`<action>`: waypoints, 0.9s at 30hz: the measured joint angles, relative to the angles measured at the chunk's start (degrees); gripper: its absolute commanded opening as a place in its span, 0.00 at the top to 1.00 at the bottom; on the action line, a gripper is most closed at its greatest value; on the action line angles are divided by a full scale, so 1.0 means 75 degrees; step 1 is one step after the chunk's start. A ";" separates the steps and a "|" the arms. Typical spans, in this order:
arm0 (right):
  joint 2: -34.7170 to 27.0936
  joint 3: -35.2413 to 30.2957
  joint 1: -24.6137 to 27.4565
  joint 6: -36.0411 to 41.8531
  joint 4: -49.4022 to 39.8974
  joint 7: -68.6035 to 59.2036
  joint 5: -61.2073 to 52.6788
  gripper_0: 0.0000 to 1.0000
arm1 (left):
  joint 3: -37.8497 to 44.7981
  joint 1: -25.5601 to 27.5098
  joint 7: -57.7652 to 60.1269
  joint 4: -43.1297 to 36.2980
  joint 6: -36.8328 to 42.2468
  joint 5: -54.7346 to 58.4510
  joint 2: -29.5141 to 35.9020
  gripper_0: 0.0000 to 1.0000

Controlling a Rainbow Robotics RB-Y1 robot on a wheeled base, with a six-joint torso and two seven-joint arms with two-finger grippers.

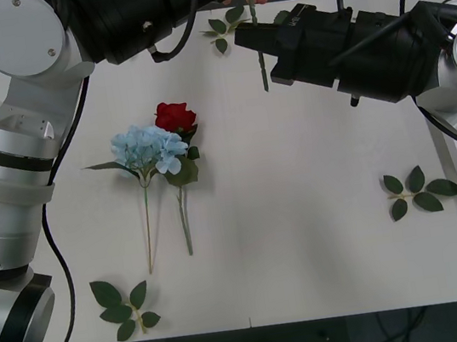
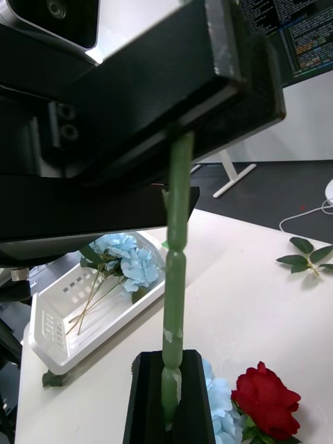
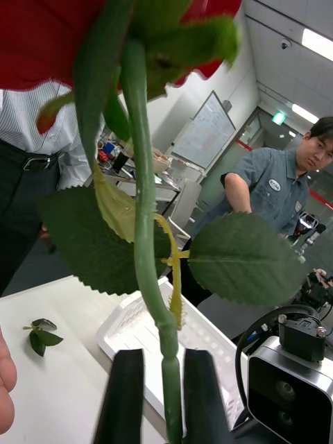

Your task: Place the red flowers into the right box and the blue flowers into the left box. If a person shows an open palm, hand one flower to the person first, then continue sorting.

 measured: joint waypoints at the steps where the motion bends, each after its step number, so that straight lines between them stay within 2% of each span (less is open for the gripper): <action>1: 0.0000 0.0000 0.0000 0.0000 0.0000 0.0007 0.0000 1.00 | 0.0000 0.0000 0.0000 0.0000 0.0000 0.0000 0.0000 0.00; 27: -0.0208 -0.0201 0.0016 -0.0249 0.0000 0.0262 -0.0261 1.00 | 0.0000 0.0000 0.0000 0.0001 0.0000 0.0000 -0.0001 0.00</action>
